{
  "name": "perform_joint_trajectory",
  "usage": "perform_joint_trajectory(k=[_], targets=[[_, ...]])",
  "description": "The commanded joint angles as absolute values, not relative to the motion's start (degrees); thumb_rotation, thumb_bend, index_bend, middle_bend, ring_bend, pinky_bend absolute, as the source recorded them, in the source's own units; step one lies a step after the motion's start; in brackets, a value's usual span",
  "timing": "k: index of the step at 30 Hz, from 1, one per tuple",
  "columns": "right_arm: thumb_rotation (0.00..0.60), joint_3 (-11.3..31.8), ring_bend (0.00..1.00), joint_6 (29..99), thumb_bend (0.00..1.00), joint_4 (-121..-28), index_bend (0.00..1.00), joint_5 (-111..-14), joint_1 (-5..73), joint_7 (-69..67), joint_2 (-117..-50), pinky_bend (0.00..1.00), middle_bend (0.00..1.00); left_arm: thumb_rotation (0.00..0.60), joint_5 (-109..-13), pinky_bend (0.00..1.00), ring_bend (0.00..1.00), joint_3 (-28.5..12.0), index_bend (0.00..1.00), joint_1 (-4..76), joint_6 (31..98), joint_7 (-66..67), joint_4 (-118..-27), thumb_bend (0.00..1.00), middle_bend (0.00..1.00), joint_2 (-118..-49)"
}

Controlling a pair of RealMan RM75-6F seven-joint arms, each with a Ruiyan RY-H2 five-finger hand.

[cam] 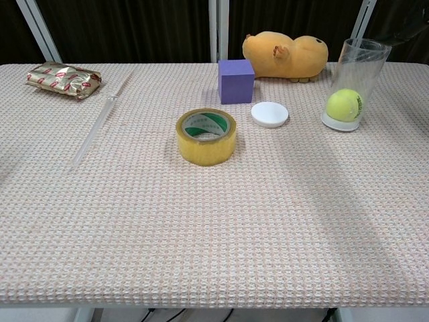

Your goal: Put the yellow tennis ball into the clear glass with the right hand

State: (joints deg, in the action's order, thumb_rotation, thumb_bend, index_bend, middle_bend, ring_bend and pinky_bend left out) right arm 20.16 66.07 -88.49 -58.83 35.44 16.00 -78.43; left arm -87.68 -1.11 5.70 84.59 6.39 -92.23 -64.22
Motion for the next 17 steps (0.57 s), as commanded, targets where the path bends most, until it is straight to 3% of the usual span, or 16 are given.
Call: perform_joint_trajectory(k=[1,4,6,9,12,17], targets=[[0.600,18.5,0.12,69.9,0.17,-92.9,0.14,-63.2,32.3,13.7,-75.3,0.36,0.16,0.600,-87.8,0.00,0.00,-1.1,0.00,5.6,84.8,6.3,-92.2,0.06,0.00,-64.3],[0.600,13.8,0.05,74.4,0.15,-97.6,0.09,-69.7,27.8,14.6,-71.1,0.28,0.12,0.600,-88.0,0.00,0.00,-1.2,0.00,5.5,85.4,5.9,-91.9,0.06,0.00,-64.4],[0.600,9.2,0.00,77.2,0.11,-100.3,0.02,-73.8,24.1,17.2,-67.8,0.15,0.04,0.600,-88.1,0.00,0.00,-1.3,0.00,5.4,85.7,5.4,-91.6,0.06,0.00,-64.5],[0.600,4.2,0.00,82.4,0.07,-101.9,0.00,-77.2,18.4,19.3,-65.7,0.01,0.00,0.600,-88.2,0.00,0.00,-1.6,0.00,5.5,85.9,4.6,-90.8,0.06,0.00,-64.9],[0.600,0.7,0.00,87.6,0.06,-99.9,0.00,-79.5,13.2,19.2,-66.4,0.00,0.00,0.600,-88.4,0.00,0.00,-1.8,0.00,5.9,85.8,4.0,-90.2,0.06,0.00,-65.1],[0.600,-1.6,0.00,91.8,0.05,-92.5,0.00,-81.5,8.0,13.5,-70.0,0.00,0.00,0.600,-88.6,0.00,0.00,-2.2,0.00,6.5,85.5,3.9,-89.3,0.06,0.00,-65.2]])
